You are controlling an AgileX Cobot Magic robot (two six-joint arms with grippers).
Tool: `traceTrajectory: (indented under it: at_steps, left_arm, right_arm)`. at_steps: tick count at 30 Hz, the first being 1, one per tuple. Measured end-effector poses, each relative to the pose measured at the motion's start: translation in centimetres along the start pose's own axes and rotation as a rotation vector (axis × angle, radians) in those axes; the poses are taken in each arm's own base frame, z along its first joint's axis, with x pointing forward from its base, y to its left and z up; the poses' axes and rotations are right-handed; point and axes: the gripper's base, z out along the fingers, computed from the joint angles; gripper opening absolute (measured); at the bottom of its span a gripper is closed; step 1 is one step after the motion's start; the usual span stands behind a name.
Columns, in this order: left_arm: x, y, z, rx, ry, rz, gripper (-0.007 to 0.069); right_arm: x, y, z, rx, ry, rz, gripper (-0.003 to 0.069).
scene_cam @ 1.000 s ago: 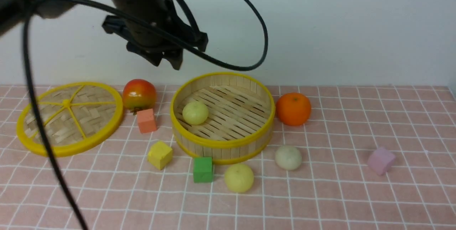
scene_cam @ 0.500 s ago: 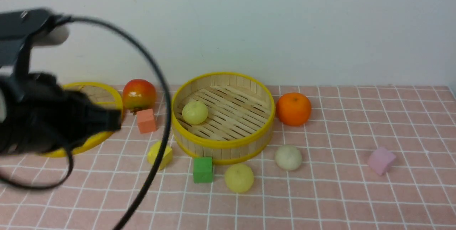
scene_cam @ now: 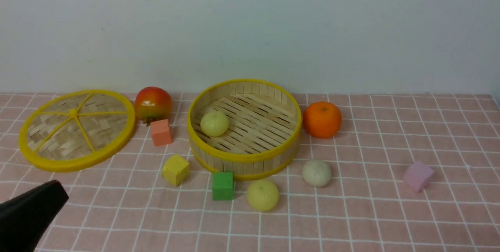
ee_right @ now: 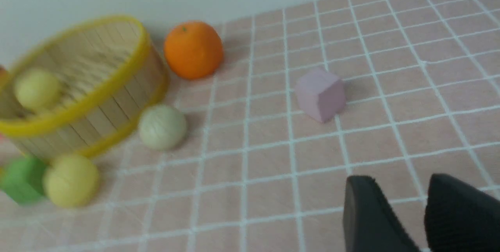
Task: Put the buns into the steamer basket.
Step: Use the right arm to grab a steamed stuffed bun
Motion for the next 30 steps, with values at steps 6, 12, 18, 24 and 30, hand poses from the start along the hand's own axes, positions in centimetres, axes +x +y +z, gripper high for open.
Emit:
traceTrajectory:
  at_steps: [6,12,18,24,30]
  left_arm:
    - [1.1,0.5,0.0,-0.023,0.050,-0.001,-0.0013]
    - [1.6,0.7,-0.1,-0.043,0.096,-0.003,-0.0013]
    - [1.7,0.8,-0.1,-0.050,0.112,-0.003,-0.0013]
    - [1.7,0.8,-0.1,-0.052,0.116,-0.003,-0.0012]
    - [1.8,0.8,-0.1,-0.054,0.121,-0.003,-0.0011]
  right_arm:
    - [-1.7,0.5,-0.2,-0.074,-0.180,0.246,0.0240]
    - [-3.1,1.7,-0.8,-0.137,-0.138,0.381,0.0182]
    - [-9.0,6.3,-1.5,-0.196,0.238,0.000,0.0015]
    - [-12.6,8.3,3.6,-0.121,0.663,-0.248,-0.0005]
    - [-11.5,10.8,11.7,-0.131,0.947,-0.329,-0.0001]
